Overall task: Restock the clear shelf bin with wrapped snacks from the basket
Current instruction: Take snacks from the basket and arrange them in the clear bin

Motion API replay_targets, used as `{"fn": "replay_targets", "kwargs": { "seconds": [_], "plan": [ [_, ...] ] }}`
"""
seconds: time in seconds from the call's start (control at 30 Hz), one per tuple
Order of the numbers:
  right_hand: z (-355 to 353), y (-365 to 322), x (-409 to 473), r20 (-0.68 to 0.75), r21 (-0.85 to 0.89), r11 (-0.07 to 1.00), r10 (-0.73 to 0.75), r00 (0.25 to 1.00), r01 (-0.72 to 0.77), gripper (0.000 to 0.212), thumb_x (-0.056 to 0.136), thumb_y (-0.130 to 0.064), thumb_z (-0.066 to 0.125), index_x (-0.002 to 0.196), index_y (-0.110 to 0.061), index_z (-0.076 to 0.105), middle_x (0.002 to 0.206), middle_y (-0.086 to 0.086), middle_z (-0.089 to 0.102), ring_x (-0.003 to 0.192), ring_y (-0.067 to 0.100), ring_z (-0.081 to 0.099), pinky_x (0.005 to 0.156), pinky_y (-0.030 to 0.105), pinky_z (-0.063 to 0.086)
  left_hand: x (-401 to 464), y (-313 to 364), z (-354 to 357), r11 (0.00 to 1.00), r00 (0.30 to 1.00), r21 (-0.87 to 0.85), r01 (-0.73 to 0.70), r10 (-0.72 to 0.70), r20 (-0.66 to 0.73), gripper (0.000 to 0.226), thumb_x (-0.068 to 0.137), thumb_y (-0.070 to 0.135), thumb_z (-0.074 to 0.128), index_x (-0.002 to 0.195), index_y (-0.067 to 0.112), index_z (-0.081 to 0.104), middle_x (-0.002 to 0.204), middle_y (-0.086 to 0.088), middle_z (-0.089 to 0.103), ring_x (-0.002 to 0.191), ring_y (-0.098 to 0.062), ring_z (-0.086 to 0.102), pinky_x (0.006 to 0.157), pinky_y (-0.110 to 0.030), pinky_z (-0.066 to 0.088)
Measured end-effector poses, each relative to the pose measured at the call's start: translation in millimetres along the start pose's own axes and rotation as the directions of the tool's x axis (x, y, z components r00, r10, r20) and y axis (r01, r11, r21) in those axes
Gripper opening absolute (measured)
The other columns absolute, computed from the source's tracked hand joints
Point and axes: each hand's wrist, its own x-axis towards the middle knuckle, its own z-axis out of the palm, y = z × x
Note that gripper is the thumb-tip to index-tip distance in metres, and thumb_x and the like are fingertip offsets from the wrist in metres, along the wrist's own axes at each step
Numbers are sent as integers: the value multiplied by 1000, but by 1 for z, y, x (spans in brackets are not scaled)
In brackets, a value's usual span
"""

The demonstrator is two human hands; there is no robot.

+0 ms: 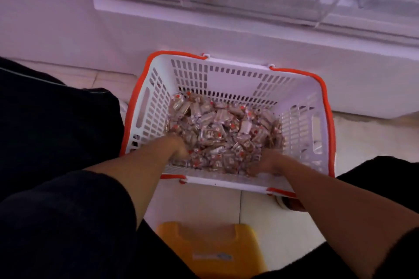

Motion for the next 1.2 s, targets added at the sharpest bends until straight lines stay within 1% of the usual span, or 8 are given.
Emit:
{"fn": "replay_targets", "kwargs": {
  "seconds": [0.1, 0.23, 0.47, 0.57, 0.63, 0.77, 0.9, 1.2],
  "plan": [
    [9, -7, 21, -49, 371, 928, 37, 998, -16, 63, 82, -20, 79, 136, -3, 50, 132, 12, 60, 116, 17, 55, 80, 2, 44, 25, 2, 3, 990, 999, -144, -13, 7, -48, 92, 85, 41, 76, 156, 13, 25, 159, -19, 27, 139, -39, 38, 112, -46, 39],
    [21, -24, 43, -105, 297, 954, 83, 991, -49, 83, 56, -47, 89, 122, -12, 55, 112, 10, 66, 97, 29, 65, 82, 33, 55, 44, 11, 15, 985, 992, -165, -51, 31, -120, 109, 80, 52, 77, 159, 28, 6, 165, -15, -4, 146, -42, 23, 115, -45, 34],
    [29, -42, 65, -218, 149, 975, -133, 967, 167, 75, 71, -37, 80, 133, -18, 44, 115, 11, 66, 103, 29, 63, 84, 31, 51, 60, 20, 36, 954, 934, -187, -233, 166, -317, 80, 74, 47, 82, 140, 21, 44, 147, -14, 36, 127, -38, 46, 103, -45, 45],
    [20, -41, 62, -48, 283, 939, -188, 981, 194, 59, 60, -4, 89, 110, -11, 60, 103, 18, 64, 94, 31, 60, 80, 38, 56, 60, 20, 36, 931, 916, -218, -293, 208, -342, 41, 81, 31, 80, 109, 18, 53, 106, -7, 56, 99, -31, 57, 81, -39, 49],
    [19, -41, 62, -52, 400, 910, -93, 994, 106, 39, 68, -6, 86, 102, -9, 66, 100, 15, 68, 93, 28, 63, 81, 35, 57, 59, 20, 36, 921, 906, -226, -316, 223, -359, 28, 85, 21, 77, 95, 17, 50, 88, -4, 55, 87, -26, 56, 70, -36, 45],
    [19, -26, 60, -121, 649, 759, 35, 992, 52, 17, 80, -14, 80, 76, -12, 64, 70, 4, 58, 63, 14, 56, 47, 14, 48, 58, 22, 35, 912, 897, -247, -329, 219, -385, 13, 91, 5, 66, 96, 12, 56, 98, -13, 62, 91, -30, 59, 78, -44, 52],
    [8, -23, 51, -67, 870, 492, 80, 995, 19, 17, 85, -17, 76, 96, -8, 67, 81, 8, 72, 71, 21, 68, 69, 43, 63, 59, 21, 31, 897, 881, -260, -357, 230, -413, 18, 90, 1, 64, 89, 18, 59, 101, -11, 64, 90, -28, 60, 79, -39, 53],
    [-22, -23, 26, -115, 806, 588, 39, 993, 71, 44, 71, -13, 86, 105, 3, 62, 85, 15, 70, 57, 15, 65, 49, 24, 51, 34, 16, 3, 805, 911, -478, -352, 178, -371, 27, 89, -1, 61, 102, 23, 62, 110, -8, 65, 86, -29, 68, 74, -43, 60]
  ]
}}
